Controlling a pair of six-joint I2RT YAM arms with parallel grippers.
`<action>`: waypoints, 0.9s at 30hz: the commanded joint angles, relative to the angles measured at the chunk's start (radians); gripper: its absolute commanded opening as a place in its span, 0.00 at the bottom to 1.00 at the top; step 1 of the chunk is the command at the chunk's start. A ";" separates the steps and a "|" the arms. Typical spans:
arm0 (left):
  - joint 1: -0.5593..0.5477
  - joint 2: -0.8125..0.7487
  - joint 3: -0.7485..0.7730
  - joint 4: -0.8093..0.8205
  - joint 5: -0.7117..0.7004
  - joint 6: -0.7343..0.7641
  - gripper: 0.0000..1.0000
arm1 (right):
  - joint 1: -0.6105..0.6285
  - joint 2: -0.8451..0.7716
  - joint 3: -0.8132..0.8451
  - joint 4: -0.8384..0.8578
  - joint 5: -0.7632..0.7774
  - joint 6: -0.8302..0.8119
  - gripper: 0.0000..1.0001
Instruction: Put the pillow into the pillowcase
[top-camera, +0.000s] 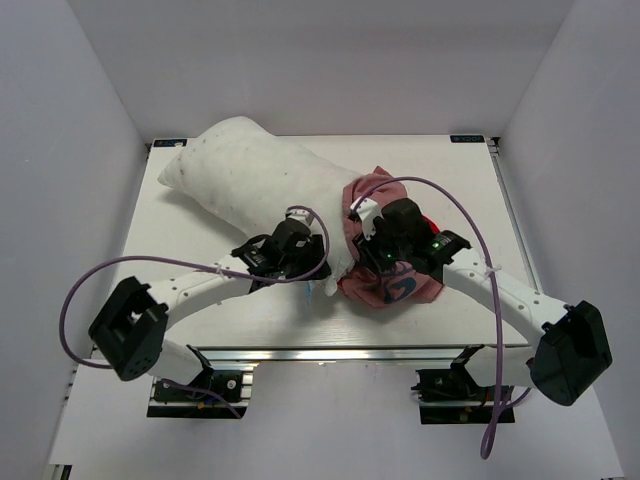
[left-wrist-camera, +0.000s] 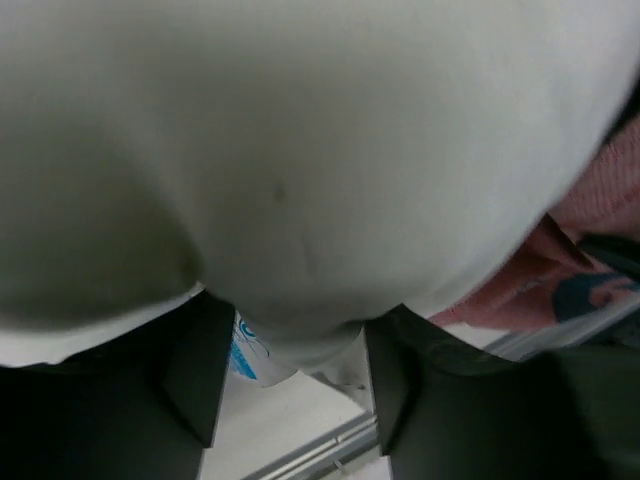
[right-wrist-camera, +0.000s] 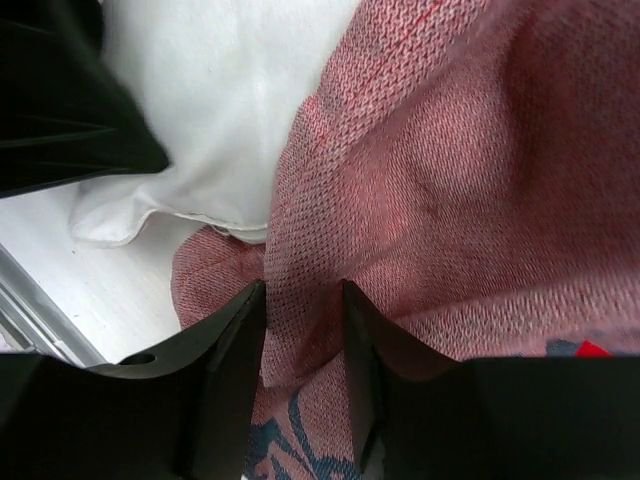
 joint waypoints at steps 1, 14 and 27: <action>-0.002 0.037 0.054 0.076 0.001 0.024 0.60 | 0.002 0.022 0.038 0.047 -0.030 -0.008 0.41; 0.075 0.021 0.166 0.111 0.013 0.100 0.19 | -0.041 0.061 0.194 0.018 -0.145 0.055 0.00; 0.196 0.210 0.510 0.157 0.151 0.192 0.08 | -0.041 -0.011 0.406 0.029 -0.483 0.251 0.00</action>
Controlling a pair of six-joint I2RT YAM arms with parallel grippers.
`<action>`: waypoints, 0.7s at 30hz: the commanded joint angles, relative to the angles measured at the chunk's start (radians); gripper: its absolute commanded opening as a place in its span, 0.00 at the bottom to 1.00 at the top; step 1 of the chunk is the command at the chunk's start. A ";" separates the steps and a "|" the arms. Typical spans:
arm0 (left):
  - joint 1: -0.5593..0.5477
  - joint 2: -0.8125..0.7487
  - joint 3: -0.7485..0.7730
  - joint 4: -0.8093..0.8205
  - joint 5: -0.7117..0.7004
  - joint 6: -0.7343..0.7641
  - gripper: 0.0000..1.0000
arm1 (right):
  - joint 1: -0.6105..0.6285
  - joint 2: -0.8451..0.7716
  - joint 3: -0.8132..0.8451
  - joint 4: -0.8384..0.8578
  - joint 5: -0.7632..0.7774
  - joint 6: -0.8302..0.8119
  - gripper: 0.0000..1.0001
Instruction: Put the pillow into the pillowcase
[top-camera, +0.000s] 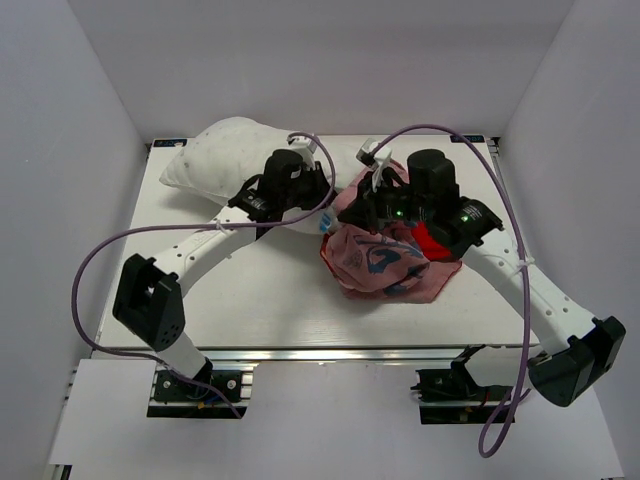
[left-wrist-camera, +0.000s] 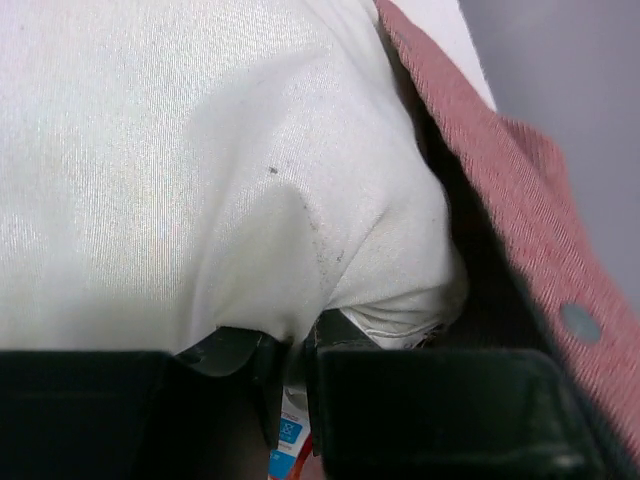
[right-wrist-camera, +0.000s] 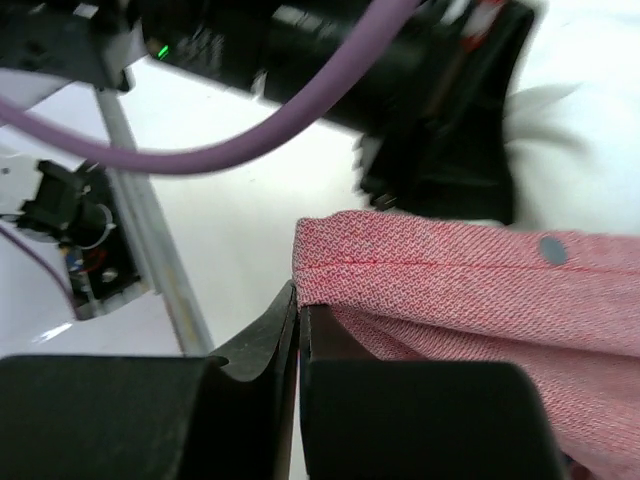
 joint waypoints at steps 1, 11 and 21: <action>0.026 0.032 0.088 0.086 0.046 0.025 0.08 | 0.007 -0.013 0.041 0.017 -0.126 0.068 0.00; 0.000 0.052 -0.049 0.271 0.197 -0.100 0.04 | 0.002 0.091 0.126 0.091 0.078 0.113 0.00; -0.099 -0.194 -0.435 0.350 0.235 -0.184 0.02 | -0.096 0.151 0.179 0.144 0.247 0.156 0.00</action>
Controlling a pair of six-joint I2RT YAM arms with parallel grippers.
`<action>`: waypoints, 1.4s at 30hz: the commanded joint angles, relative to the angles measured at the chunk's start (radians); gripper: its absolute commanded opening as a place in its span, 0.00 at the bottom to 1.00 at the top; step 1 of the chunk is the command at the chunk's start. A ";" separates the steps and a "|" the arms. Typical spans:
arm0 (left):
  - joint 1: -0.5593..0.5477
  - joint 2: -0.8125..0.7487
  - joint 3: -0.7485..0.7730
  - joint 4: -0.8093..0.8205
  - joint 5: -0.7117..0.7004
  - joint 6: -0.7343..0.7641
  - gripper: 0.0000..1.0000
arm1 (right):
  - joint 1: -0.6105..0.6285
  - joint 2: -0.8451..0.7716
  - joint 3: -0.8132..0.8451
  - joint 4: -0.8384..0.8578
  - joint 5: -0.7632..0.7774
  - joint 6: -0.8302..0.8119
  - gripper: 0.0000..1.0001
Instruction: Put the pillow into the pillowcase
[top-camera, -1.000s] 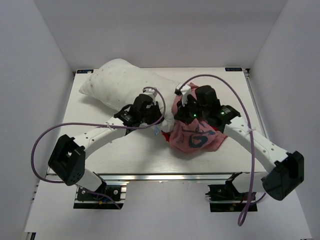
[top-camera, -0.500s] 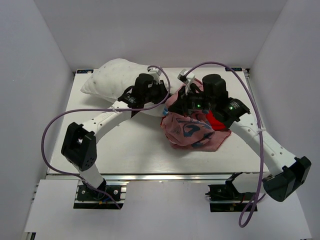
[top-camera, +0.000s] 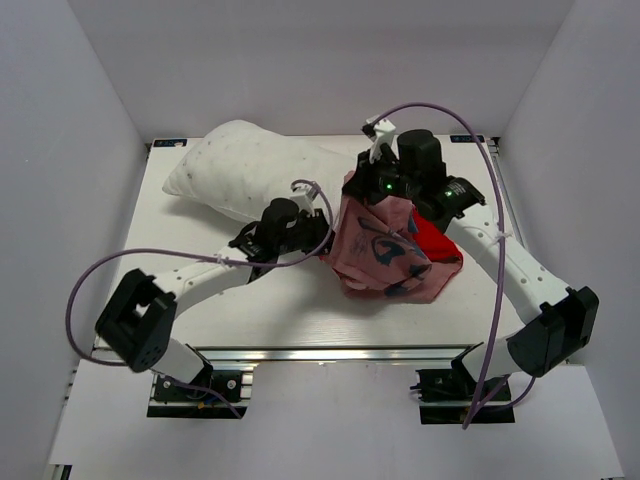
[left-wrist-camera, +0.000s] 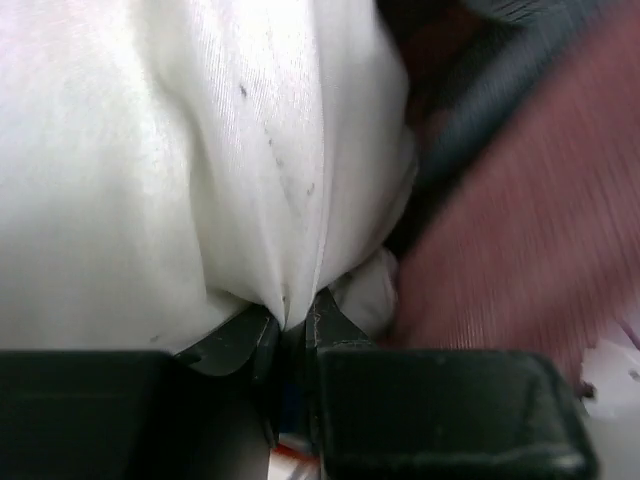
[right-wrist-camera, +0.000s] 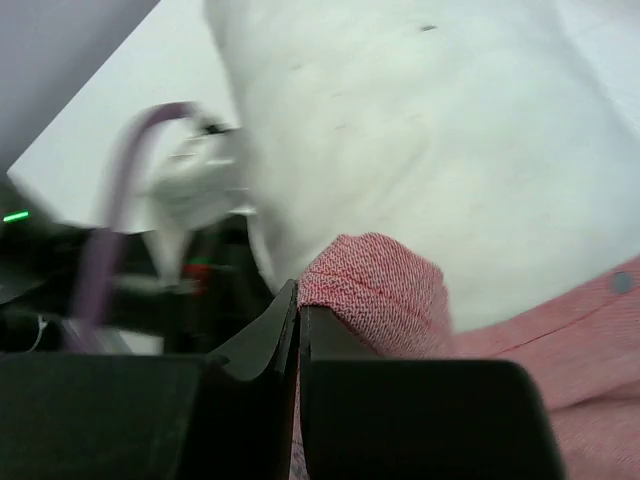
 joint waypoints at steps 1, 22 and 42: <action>-0.026 -0.134 -0.122 0.074 0.057 -0.052 0.02 | -0.054 -0.020 0.051 0.119 0.056 0.042 0.00; -0.117 -0.120 -0.177 0.064 -0.009 -0.076 0.31 | 0.017 -0.034 0.019 0.151 -0.159 0.180 0.00; -0.117 -0.602 0.033 -0.738 -0.542 0.152 0.78 | -0.038 -0.167 -0.337 0.097 -0.082 0.017 0.03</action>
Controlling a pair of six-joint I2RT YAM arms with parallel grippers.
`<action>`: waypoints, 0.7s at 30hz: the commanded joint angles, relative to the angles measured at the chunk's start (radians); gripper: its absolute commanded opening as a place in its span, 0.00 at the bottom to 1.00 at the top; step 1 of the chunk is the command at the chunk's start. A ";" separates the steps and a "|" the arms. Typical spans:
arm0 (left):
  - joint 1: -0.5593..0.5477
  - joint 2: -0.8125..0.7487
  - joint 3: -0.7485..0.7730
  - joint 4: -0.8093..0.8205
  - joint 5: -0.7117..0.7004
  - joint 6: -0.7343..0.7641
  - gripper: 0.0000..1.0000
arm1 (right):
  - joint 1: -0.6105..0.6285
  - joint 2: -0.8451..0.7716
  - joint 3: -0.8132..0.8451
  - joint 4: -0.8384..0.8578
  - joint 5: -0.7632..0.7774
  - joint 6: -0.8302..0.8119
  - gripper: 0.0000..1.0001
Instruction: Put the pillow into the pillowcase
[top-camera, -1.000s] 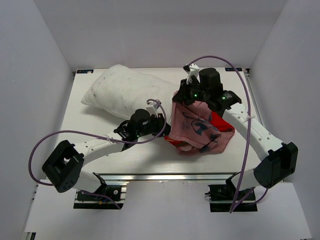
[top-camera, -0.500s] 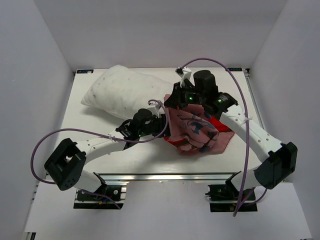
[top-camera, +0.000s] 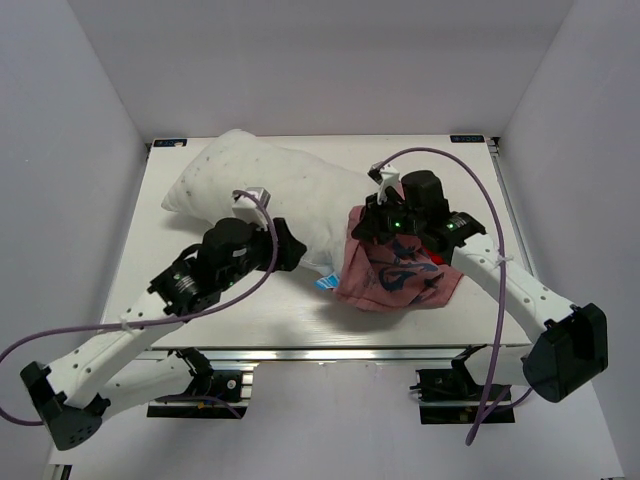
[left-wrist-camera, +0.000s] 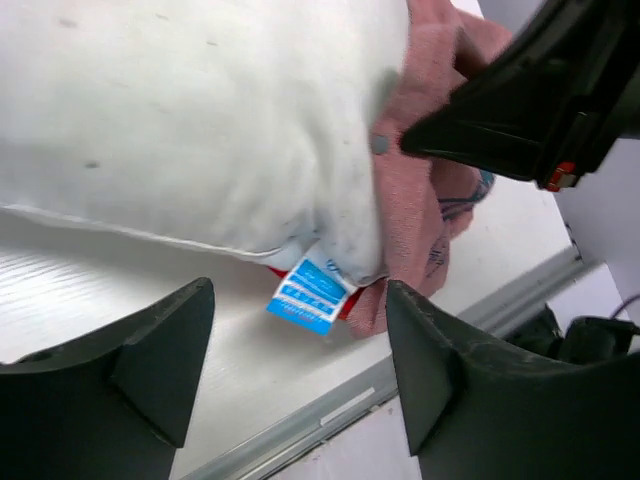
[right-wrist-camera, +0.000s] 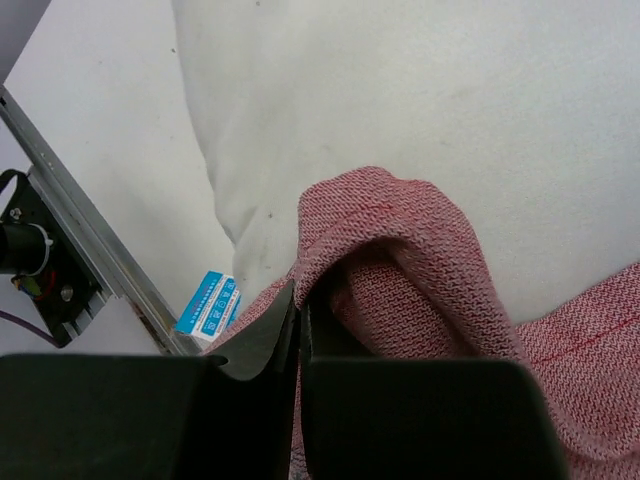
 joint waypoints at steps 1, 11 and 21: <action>-0.002 -0.041 0.010 -0.186 -0.138 0.062 0.74 | 0.001 -0.045 0.029 0.038 -0.004 -0.033 0.02; 0.004 0.171 -0.083 0.085 -0.095 0.096 0.34 | 0.016 -0.040 0.081 0.047 -0.101 0.056 0.00; 0.122 0.466 -0.031 0.423 0.164 0.100 0.30 | 0.079 0.052 0.208 0.122 -0.091 0.161 0.00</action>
